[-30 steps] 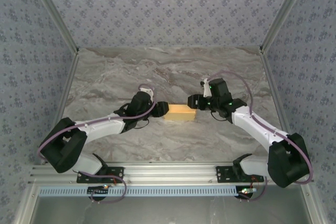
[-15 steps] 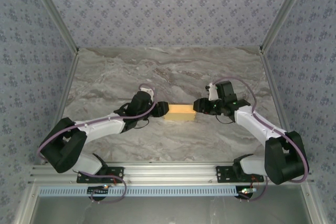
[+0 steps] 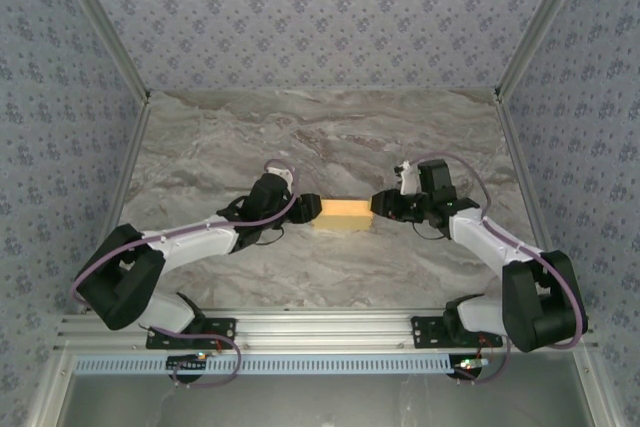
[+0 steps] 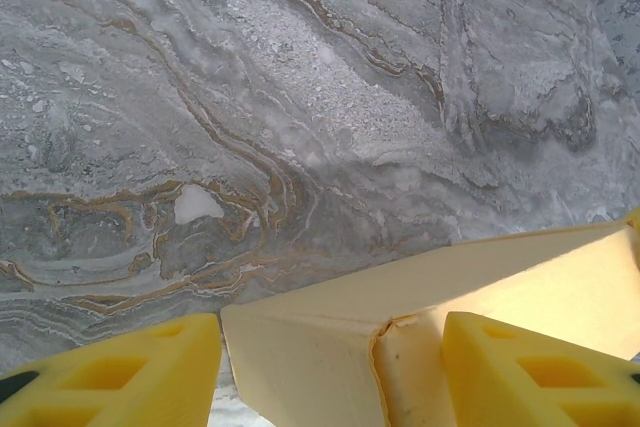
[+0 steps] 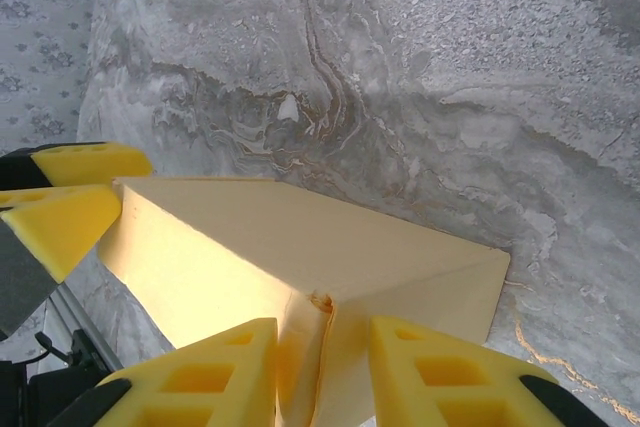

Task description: Fold the paper box

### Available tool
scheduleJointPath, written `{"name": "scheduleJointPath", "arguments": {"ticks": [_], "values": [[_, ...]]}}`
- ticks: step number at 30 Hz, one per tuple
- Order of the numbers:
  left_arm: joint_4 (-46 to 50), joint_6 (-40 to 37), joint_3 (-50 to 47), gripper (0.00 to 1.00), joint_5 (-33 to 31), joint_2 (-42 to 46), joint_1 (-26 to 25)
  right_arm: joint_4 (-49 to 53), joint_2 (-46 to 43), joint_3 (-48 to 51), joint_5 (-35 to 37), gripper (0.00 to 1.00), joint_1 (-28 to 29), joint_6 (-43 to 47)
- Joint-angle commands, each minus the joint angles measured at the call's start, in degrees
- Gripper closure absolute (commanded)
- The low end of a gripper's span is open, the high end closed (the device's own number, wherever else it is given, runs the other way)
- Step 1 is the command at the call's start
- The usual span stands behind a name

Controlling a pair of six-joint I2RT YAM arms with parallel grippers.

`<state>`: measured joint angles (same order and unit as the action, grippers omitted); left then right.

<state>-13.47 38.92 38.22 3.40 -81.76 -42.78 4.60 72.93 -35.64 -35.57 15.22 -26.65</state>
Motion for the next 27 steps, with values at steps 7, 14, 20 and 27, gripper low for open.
{"name": "scheduleJointPath", "arguments": {"ticks": [7,14,20,27], "values": [[2.1,2.1,-2.6,0.4,1.1,-0.8,-0.6,-1.6,1.7,8.5,2.4,0.77,-1.1,-1.8],[-2.0,5.9,-5.8,0.4,1.3,-0.3,-0.6,-5.2,4.0,10.7,2.6,0.82,-1.1,-2.2],[-2.0,6.2,-5.1,0.4,1.5,0.7,-0.6,-5.1,2.6,9.0,2.9,0.82,-0.6,-3.0],[2.6,2.7,0.5,0.36,0.3,1.4,-0.2,-0.3,1.3,2.0,4.5,0.72,0.1,-1.3]]}}
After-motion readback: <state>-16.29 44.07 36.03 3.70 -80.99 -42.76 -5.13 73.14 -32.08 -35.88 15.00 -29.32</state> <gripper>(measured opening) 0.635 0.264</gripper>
